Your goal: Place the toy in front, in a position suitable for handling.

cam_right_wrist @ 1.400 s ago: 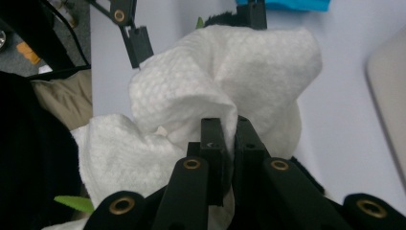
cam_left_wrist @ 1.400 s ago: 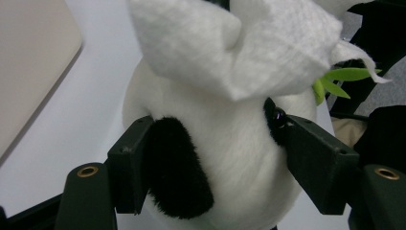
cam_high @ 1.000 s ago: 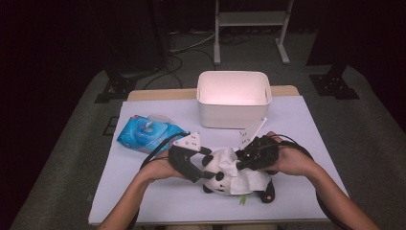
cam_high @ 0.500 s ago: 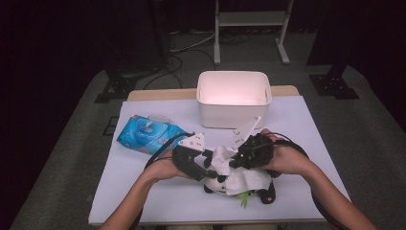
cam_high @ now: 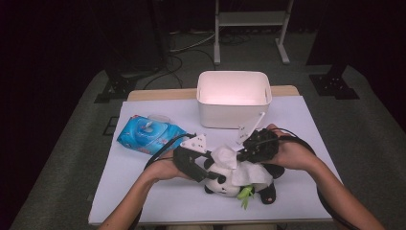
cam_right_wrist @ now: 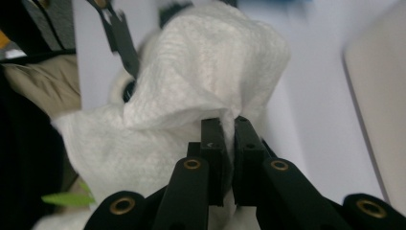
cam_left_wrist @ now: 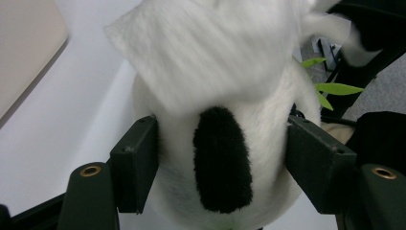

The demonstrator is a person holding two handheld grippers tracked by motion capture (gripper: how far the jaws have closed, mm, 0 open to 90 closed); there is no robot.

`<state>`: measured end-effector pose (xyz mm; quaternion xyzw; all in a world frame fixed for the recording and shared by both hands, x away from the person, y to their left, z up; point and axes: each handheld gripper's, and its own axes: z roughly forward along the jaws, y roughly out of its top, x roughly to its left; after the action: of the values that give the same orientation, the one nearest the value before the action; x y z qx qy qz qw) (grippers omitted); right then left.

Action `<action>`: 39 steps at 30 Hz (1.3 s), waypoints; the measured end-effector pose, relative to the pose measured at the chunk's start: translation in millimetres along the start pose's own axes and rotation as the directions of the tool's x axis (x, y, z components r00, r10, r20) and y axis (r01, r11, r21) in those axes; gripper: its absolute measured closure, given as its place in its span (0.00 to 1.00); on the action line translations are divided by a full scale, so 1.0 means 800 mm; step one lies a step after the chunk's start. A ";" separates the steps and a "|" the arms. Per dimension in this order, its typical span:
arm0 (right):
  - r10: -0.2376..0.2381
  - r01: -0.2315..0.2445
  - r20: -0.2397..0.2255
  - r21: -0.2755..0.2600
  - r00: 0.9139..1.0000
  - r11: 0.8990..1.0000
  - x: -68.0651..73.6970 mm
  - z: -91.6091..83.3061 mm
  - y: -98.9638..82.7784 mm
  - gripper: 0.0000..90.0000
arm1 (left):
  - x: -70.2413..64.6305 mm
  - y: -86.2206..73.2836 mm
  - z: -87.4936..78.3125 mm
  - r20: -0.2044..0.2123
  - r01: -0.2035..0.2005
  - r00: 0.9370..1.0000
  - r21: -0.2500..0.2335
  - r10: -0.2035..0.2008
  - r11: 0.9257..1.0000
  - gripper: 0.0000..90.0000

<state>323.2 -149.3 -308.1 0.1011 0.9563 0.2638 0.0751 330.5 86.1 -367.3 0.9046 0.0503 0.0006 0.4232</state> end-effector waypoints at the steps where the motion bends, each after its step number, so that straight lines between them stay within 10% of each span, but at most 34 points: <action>1: 0.017 -0.017 0.004 -0.001 1.000 1.000 -0.002 -0.004 -0.006 0.94 | 0.000 0.000 0.000 0.000 -0.002 1.000 0.001 0.002 1.000 0.35; 20: 0.182 -0.180 0.046 -0.057 0.982 0.982 -0.010 -0.063 -0.110 0.94 | 0.012 0.006 0.002 0.005 -0.015 1.000 0.016 0.015 1.000 0.35; 39: 0.163 -0.162 0.067 -0.024 0.984 0.987 0.006 -0.062 -0.118 0.95 | 0.019 0.016 -0.001 -0.032 -0.014 0.999 0.008 0.014 1.000 0.38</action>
<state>293.9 -251.8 -315.2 0.1871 0.9392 0.2744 0.0873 347.1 79.6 -357.6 0.9065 0.0506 0.0178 0.4188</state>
